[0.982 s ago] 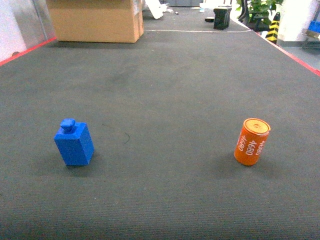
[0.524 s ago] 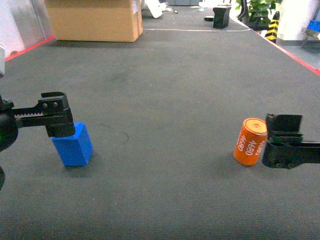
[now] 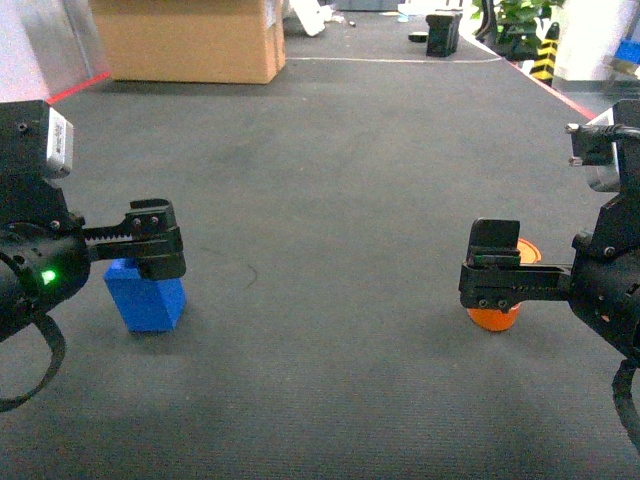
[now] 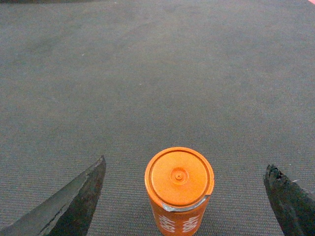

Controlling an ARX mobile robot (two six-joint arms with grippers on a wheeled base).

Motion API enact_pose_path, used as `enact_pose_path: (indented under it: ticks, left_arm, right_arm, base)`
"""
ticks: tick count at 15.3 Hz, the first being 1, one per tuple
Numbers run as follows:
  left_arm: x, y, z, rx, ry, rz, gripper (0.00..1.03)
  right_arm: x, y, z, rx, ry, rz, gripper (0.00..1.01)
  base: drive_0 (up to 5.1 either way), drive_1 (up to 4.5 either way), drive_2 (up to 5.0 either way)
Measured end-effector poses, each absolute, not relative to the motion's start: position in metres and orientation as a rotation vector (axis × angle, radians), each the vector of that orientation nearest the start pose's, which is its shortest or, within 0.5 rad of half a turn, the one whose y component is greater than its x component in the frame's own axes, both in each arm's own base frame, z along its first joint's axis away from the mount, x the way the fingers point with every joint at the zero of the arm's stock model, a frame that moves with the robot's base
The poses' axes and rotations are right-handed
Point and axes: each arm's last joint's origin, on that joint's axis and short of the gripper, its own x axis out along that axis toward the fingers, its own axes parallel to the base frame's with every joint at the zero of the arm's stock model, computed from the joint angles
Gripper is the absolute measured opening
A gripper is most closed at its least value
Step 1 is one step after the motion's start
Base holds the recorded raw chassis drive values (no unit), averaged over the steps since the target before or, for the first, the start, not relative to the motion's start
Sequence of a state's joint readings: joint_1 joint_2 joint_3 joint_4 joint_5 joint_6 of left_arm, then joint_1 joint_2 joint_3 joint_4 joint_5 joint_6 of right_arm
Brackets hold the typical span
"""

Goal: Sort blue parts and orange caps into right shelf containers

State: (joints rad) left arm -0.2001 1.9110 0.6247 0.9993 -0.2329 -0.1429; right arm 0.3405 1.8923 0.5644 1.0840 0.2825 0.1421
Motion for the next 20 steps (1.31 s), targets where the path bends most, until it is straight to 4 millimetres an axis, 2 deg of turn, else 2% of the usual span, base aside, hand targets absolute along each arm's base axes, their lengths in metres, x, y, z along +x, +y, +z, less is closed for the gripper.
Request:
enact_pose_path:
  ticks: [8,9,12,15,16,18,19,20]
  left_arm:
    - [0.326,-0.06,0.099,-0.087,0.314,0.041,0.98]
    - [0.33,-0.061,0.094,-0.086,0.333,0.03,0.98]
    - [0.336,-0.062,0.06,-0.073,0.445,0.02,0.98]
    - [0.339,-0.063,0.053,-0.085,0.452,0.024,0.98]
    - [0.339,-0.063,0.052,-0.087,0.45,0.027,0.98]
    - [0.339,-0.064,0.05,-0.085,0.45,0.034,0.8]
    - [0.339,-0.064,0.049,-0.086,0.451,0.034,0.71]
    - [0.338,-0.064,0.049,-0.091,0.445,0.037,0.62]
  right_arm:
    - [0.31,0.101,0.091,0.069,0.276,0.036,0.98]
    - [0.315,0.103,0.083,0.074,0.297,0.032,0.98]
    - [0.333,0.107,0.055,0.092,0.359,0.012,0.98]
    - [0.341,0.109,0.043,0.103,0.373,-0.014,0.98]
    - [0.342,0.112,0.04,0.101,0.365,-0.033,0.77]
    - [0.342,0.113,0.042,0.098,0.346,-0.034,0.55]
    - [0.342,0.113,0.042,0.091,0.342,-0.035,0.47]
    - [0.342,0.113,0.043,0.089,0.335,-0.035,0.45]
  base:
    - [0.0,0.0,0.0]
    - [0.0,0.0,0.0]
    - [0.0,0.0,0.0]
    - [0.0,0.0,0.0]
    - [0.0,0.0,0.0]
    - [0.0,0.0,0.0]
    - [0.0,0.0,0.0]
    - [0.0,0.0,0.0]
